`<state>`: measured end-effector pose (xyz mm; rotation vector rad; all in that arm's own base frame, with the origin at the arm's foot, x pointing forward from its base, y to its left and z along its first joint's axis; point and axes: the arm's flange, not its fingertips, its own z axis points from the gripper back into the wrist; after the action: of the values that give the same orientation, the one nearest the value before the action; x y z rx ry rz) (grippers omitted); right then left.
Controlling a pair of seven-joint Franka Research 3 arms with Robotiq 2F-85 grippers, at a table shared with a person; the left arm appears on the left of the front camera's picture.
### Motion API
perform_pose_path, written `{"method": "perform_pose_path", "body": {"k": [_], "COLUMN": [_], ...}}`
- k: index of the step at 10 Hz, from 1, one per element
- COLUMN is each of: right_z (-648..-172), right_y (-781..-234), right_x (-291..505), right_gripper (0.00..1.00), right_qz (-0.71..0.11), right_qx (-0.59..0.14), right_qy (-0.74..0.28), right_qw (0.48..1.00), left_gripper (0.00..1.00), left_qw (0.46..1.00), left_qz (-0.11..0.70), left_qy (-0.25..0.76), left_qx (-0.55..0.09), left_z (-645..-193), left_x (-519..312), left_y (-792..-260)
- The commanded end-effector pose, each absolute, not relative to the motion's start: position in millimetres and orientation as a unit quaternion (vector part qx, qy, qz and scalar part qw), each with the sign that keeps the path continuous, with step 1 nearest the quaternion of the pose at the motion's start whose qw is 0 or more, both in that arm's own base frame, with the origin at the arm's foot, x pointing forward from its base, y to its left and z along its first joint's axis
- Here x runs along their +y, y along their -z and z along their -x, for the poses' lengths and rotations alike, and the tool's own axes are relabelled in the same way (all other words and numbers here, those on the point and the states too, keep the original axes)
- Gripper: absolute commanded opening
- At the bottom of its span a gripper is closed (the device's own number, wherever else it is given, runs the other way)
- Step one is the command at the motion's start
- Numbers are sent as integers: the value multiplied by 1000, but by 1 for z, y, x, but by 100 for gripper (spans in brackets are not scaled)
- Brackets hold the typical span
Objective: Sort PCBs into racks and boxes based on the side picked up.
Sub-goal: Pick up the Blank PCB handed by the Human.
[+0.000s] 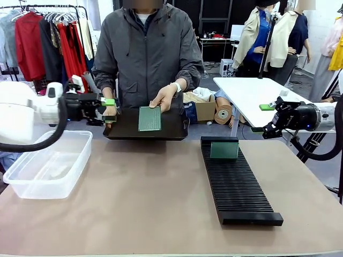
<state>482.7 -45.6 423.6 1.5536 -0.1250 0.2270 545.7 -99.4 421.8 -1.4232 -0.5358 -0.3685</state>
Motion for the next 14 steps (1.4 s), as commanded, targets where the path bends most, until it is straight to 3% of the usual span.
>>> {"method": "perform_pose_path", "body": {"k": [1,10,11,14], "right_z": [-482,-482,-482,-482], "right_y": [-427,-427,-427,-427], "right_x": [-45,-45,-45,-45], "right_gripper": [100,100,100,100], "right_qz": [-697,-697,-697,-697], "right_qx": [-55,-55,-55,-55], "right_qy": [-98,-98,-98,-98], "right_qw": [708,708,708,708], "left_gripper": [100,100,95,38], "left_qw": [701,679,681,681], "left_qz": [652,673,672,676], "left_qy": [181,216,215,211], "left_qx": [-226,-196,-196,-187], "left_z": [-570,-588,-587,-587], "left_x": [-120,-197,-195,-195], "left_y": [-408,-381,-381,-380]}}
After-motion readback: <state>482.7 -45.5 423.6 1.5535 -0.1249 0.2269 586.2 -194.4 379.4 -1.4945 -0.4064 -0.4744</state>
